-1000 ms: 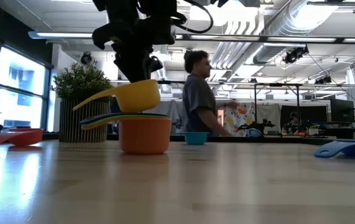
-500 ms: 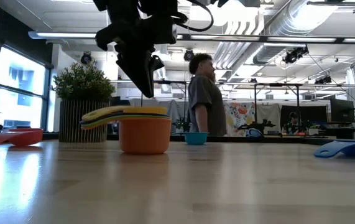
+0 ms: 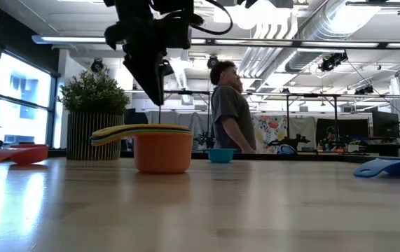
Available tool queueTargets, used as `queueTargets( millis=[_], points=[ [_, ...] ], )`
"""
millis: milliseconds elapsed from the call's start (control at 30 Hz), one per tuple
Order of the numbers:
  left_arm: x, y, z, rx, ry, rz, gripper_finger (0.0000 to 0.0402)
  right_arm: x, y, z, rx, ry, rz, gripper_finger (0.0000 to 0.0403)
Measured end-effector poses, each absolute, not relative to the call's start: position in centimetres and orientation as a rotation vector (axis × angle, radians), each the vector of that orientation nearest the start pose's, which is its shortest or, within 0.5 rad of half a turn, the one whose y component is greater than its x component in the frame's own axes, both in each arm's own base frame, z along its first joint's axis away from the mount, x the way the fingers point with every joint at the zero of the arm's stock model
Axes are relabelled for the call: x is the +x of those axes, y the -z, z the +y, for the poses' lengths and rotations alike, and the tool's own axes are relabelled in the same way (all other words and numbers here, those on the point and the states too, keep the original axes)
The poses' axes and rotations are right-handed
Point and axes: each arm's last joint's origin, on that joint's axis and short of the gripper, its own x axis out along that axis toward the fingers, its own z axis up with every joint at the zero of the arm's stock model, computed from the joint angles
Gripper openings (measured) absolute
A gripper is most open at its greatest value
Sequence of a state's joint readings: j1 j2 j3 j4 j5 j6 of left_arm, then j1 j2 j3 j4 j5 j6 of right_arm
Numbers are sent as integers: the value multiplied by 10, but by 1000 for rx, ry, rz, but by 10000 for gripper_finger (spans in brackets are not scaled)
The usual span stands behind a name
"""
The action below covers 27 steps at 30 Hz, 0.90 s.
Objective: Nest measuring cups in basket
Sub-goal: Stack the light blue measuring cup on top of the yellow measuring cup
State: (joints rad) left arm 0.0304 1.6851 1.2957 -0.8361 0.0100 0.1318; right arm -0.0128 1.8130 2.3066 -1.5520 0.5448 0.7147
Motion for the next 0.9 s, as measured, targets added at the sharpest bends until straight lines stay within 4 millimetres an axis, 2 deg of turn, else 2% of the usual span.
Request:
queueTargets(
  millis=[233, 367, 533, 900],
  points=[
    [306, -269, 21, -17, -31, 1201, 65, 316, -448, -21, 349, 843, 792, 103],
    [289, -289, 26, -48, -64, 1160, 65, 315, -448, -30, 343, 862, 797, 103],
    [268, -312, 33, -70, -109, 1094, 63, 312, -448, -52, 359, 866, 829, 103],
    [221, -352, 39, -147, -211, 940, 63, 305, -449, -118, 399, 672, 871, 103]
  ],
)
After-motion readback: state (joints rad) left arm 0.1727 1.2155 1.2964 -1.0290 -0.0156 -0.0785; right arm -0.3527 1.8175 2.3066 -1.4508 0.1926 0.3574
